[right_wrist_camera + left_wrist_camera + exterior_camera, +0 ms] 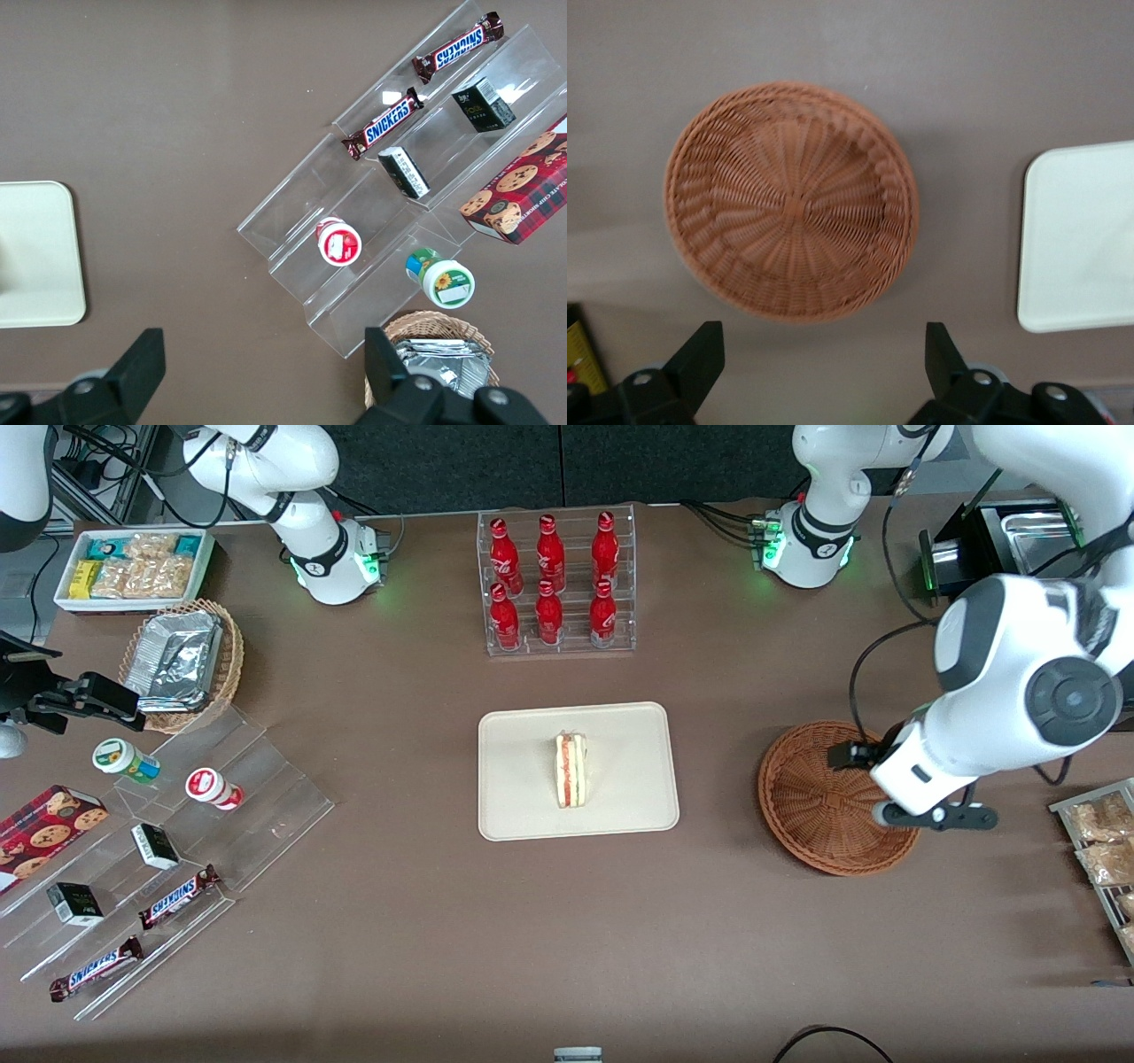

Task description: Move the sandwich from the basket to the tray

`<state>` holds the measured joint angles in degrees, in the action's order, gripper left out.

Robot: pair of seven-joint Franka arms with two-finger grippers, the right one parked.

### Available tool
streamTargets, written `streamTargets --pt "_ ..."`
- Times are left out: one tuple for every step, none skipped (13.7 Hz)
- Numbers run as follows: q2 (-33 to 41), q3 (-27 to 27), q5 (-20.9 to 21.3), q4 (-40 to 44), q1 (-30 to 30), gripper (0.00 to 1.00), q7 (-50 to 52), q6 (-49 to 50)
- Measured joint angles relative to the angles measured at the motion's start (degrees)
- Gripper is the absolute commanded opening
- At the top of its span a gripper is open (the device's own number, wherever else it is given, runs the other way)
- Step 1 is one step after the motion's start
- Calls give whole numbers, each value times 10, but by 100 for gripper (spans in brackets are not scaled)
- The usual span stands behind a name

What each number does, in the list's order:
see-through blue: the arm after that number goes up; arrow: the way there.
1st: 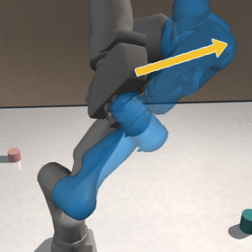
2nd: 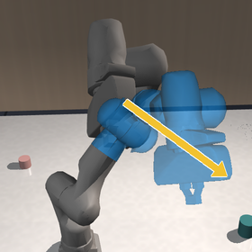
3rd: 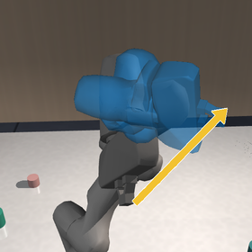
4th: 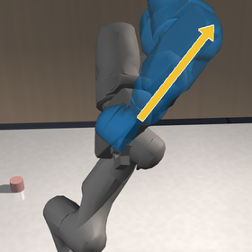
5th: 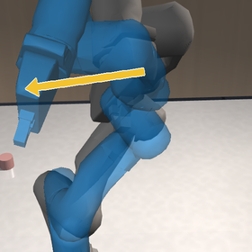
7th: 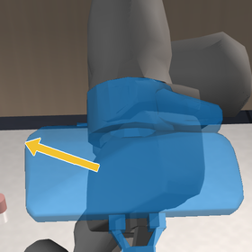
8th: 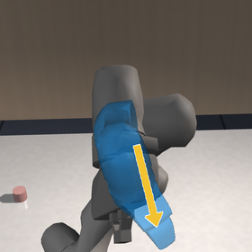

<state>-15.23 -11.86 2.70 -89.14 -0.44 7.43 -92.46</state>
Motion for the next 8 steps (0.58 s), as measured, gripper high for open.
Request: streamTargets --pt "16 0 0 0 -3 100 -9 23" --pt "35 4 0 0 -5 100 -15 44" --pt "54 12 0 0 -5 100 -19 58" --pt "73 24 0 0 -5 100 -27 73" --pt "91 36 0 -1 -4 100 -37 87" --pt "106 47 0 -1 -4 100 -45 98" --pt "119 55 -1 -2 -4 100 -49 105" --pt "129 59 -1 -4 -4 100 -51 111"
